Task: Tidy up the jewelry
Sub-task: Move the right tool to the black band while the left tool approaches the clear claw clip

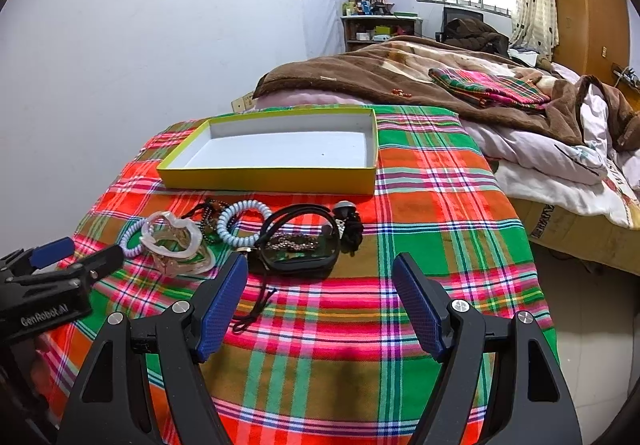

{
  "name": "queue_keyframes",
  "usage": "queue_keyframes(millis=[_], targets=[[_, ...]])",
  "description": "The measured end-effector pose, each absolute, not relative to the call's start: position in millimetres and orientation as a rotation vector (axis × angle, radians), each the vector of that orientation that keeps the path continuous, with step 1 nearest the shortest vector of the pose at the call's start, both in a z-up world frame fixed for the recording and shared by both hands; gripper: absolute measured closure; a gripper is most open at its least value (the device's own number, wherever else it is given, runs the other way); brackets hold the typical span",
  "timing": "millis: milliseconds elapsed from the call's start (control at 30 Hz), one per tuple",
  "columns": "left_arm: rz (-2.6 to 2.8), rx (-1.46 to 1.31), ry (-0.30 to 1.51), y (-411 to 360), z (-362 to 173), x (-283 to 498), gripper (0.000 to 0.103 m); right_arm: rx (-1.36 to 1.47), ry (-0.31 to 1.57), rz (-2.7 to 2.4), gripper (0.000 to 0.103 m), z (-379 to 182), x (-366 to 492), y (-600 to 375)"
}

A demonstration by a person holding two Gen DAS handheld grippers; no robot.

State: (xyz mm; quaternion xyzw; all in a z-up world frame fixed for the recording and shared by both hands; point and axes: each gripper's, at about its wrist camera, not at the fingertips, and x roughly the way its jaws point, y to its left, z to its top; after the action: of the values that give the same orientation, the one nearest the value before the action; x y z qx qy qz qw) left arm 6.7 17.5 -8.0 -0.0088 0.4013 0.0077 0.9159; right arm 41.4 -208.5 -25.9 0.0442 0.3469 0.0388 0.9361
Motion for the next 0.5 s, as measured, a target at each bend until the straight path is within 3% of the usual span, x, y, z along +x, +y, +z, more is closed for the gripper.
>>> queue_keyframes(millis=[167,233,367,500], targets=[[-0.064,-0.061,0.864,27.2,-14.5,12.0,0.011,0.094,0.73,0.061,0.028,-32.9,50.7,-216.7],[-0.091,-0.077,0.874,29.9,-16.2,13.5,0.016,0.104,0.729,0.063,0.029,-35.4,55.0,-219.9],[-0.122,-0.075,0.915,30.9,-19.9,21.6,0.016,0.108,0.736,0.069,0.047,-39.8,68.6,-223.2],[-0.154,-0.102,0.946,33.8,-21.5,25.6,0.016,0.107,0.745,0.096,0.059,-46.1,83.9,-222.8]])
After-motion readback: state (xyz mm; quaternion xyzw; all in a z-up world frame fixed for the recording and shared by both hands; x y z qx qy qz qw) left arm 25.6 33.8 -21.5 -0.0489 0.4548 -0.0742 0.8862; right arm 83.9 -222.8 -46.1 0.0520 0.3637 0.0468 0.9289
